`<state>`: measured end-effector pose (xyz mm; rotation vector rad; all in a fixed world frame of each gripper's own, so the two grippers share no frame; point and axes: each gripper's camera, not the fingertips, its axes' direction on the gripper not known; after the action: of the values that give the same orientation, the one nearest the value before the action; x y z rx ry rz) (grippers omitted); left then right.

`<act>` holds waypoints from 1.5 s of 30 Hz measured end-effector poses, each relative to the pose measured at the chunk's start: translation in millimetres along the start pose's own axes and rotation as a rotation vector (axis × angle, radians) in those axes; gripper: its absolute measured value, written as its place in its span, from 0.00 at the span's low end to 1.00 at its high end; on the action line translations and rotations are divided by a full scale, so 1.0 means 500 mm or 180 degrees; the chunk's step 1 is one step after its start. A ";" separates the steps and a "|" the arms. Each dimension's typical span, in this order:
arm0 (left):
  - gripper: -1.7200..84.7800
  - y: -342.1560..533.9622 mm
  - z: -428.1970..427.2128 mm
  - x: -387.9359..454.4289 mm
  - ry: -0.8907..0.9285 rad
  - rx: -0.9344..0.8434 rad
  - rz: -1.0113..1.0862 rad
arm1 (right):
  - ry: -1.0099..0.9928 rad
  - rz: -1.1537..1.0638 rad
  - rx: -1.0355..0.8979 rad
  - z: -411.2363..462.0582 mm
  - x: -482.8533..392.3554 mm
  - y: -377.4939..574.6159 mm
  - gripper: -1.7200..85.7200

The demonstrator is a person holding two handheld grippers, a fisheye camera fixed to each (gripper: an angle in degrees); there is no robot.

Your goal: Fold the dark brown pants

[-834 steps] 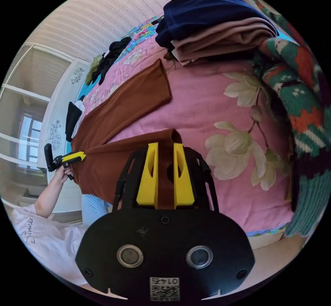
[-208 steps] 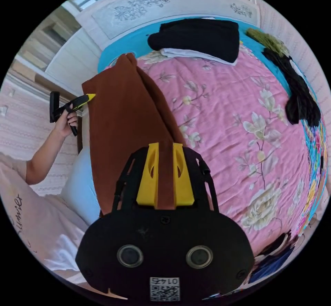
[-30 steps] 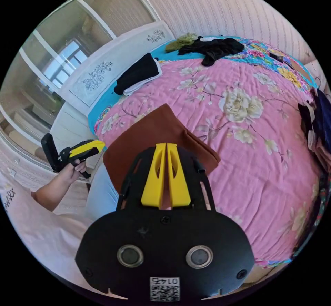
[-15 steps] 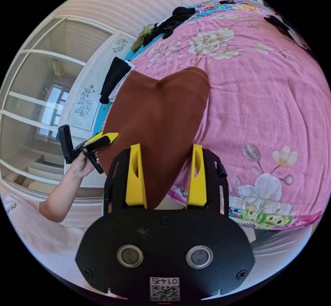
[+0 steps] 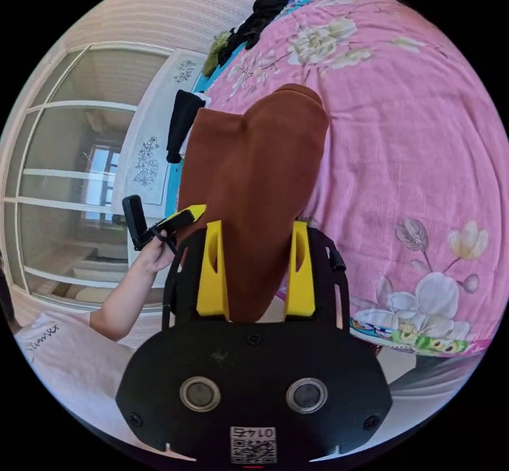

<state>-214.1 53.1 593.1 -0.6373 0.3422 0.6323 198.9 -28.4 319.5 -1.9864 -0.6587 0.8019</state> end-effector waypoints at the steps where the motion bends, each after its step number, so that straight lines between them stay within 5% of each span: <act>1: 0.24 -0.008 0.000 -0.004 -0.0011 0.0008 -0.0023 | 0.0026 0.0043 -0.0048 -0.009 -0.001 -0.003 0.19; 12: 0.14 -0.064 -0.064 -0.021 0.0215 0.0124 0.0178 | 0.0813 -0.1543 -0.0241 -0.103 -0.248 0.031 0.11; 22: 0.13 -0.138 -0.120 0.035 0.0871 0.1301 -0.0206 | 0.1255 -0.2808 -0.0439 -0.288 -0.483 -0.026 0.11; 30: 0.13 -0.559 0.005 0.287 0.1393 0.1255 0.0328 | 0.1754 -0.2299 -0.0052 -0.663 -0.480 -0.221 0.11; 35: 0.15 -0.816 0.179 0.486 0.1572 0.1011 0.0463 | 0.2163 -0.1298 0.0367 -0.941 -0.376 -0.342 0.13; 38: 0.13 -0.893 0.321 0.523 0.1146 0.0299 0.0356 | 0.2810 -0.0353 0.0645 -0.993 -0.277 -0.371 0.14; 40: 0.11 -0.912 0.380 0.526 0.0854 0.0039 0.0339 | 0.2486 -0.0210 0.0580 -0.983 -0.234 -0.379 0.12; 45: 0.11 -0.909 0.378 0.523 0.0812 0.0433 0.0693 | 0.2570 -0.0129 0.0190 -0.905 -0.175 -0.410 0.11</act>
<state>295.9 4.6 812.9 -0.5547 0.6941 0.7299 449.5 -228.4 708.7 -2.0074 -0.1874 -0.0436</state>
